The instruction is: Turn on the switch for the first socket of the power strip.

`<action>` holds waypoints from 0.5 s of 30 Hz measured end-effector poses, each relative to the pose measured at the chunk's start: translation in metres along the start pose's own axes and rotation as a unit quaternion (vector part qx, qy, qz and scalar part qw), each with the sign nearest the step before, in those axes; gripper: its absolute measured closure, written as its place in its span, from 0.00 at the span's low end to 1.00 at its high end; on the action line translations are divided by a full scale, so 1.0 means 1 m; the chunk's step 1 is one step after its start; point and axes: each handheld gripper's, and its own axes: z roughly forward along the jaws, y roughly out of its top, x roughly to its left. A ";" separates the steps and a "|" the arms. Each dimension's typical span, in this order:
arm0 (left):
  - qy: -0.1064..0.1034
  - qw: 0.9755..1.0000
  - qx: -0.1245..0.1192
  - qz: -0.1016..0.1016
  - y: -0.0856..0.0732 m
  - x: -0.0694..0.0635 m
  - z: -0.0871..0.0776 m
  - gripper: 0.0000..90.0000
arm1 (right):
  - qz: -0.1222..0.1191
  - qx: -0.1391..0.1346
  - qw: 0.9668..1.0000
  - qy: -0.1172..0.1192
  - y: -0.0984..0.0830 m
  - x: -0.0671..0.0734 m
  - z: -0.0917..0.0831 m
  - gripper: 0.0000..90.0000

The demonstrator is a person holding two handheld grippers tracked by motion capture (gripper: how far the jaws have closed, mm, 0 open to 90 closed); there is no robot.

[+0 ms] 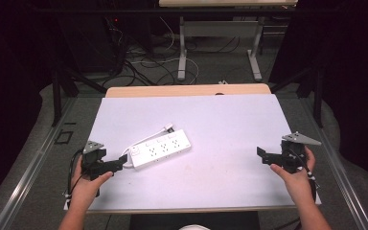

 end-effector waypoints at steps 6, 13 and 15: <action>-0.013 1.000 -0.010 -0.010 0.000 -0.002 0.001 0.18 | 0.004 -0.004 1.000 0.011 -0.001 -0.002 -0.004 0.00; -0.032 0.999 -0.020 -0.026 0.005 -0.007 -0.003 0.18 | -0.010 0.003 1.000 0.013 -0.001 0.000 -0.004 0.00; -0.039 0.999 -0.018 -0.026 0.008 -0.010 -0.003 0.18 | -0.007 0.005 1.000 0.010 -0.002 0.001 -0.004 0.00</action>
